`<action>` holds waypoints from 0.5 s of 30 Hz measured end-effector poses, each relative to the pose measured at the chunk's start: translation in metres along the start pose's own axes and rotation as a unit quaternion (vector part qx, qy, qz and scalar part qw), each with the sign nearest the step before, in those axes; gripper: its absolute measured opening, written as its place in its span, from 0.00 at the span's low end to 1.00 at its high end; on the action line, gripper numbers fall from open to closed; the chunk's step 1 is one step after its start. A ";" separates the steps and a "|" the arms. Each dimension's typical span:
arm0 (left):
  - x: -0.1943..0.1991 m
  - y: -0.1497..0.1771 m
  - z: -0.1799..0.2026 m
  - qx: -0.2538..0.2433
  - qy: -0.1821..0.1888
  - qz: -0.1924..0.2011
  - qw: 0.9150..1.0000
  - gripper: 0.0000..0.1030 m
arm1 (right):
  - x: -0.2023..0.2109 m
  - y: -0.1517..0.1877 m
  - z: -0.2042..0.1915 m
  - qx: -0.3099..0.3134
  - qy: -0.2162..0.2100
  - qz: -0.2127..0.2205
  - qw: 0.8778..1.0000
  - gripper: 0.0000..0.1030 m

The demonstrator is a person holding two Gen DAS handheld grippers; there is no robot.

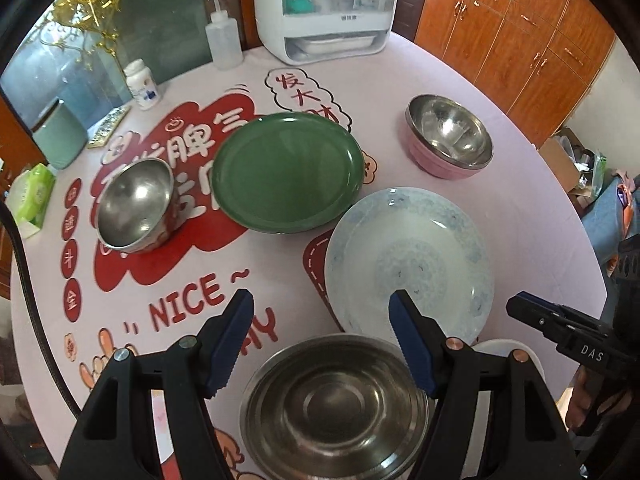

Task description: Organize plates and bowls

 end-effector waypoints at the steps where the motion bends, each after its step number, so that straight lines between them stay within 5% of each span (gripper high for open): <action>1: -0.004 -0.002 0.000 -0.001 0.003 -0.002 1.000 0.67 | -0.002 0.000 0.000 -0.001 0.000 -0.002 1.000 0.38; 15: -0.066 -0.015 -0.007 0.016 0.045 -0.054 0.997 0.67 | -0.034 -0.005 0.009 -0.032 -0.024 -0.028 0.999 0.35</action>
Point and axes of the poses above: each gripper's, at about its wrist camera, not at the fingertips, and x roughly against the way its jaws point, z to its right, y to its underside, the point moved 9 cm from there along -x, roughly the way its jaws point, and after that the axes turned 13 degrees about -z, right-handed, at the moved point
